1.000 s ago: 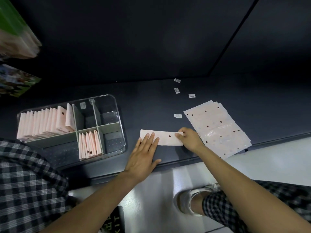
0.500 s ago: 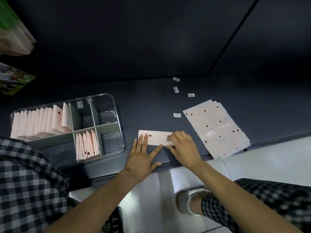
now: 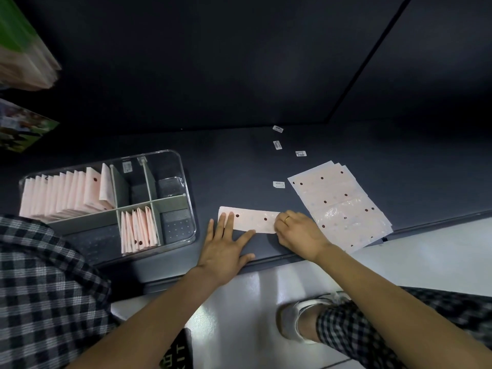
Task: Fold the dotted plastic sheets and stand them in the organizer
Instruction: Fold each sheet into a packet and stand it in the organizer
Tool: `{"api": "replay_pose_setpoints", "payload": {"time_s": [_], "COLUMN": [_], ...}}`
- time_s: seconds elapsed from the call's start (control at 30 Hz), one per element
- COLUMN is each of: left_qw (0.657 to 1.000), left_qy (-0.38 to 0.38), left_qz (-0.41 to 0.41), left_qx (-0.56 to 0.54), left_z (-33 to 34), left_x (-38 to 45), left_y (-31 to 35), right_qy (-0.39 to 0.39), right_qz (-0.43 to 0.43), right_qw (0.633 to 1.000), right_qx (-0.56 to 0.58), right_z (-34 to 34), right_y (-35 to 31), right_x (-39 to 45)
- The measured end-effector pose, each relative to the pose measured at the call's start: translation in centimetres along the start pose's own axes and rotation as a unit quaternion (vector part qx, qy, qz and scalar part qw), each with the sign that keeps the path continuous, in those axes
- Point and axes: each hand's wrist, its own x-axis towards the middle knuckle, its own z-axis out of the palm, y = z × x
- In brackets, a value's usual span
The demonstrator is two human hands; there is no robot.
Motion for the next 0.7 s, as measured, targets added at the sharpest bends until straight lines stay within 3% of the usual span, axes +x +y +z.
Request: {"api": "replay_pose_setpoints", "payload": {"time_s": [0.1, 0.27, 0.4, 0.53, 0.7], "left_qw": [0.999, 0.996, 0.979, 0.973, 0.961], "left_qy": [0.035, 0.088, 0.186, 0.155, 0.125], "left_qz": [-0.002, 0.024, 0.021, -0.046, -0.119], "left_qx": [-0.017, -0.023, -0.079, -0.167, -0.214], "left_z": [-0.5, -1.4, -1.5, -1.0, 0.1], "left_x": [0.0, -0.5, -0.9, -0.7, -0.2], "left_y": [0.1, 0.1, 0.1, -0.1, -0.1], "right_qy": [0.014, 0.042, -0.045, -0.126, -0.090], "right_qz": [-0.001, 0.090, 0.130, 0.180, 0.332], "right_qw": [0.999, 0.968, 0.924, 0.894, 0.820], "right_qx": [0.034, 0.229, 0.357, 0.390, 0.458], "right_z": [-0.1, -1.0, -1.2, -0.6, 0.4], "right_y": [-1.5, -6.0, -7.0, -5.5, -4.4], "right_x": [-0.6, -1.9, -2.4, -3.0, -1.5]}}
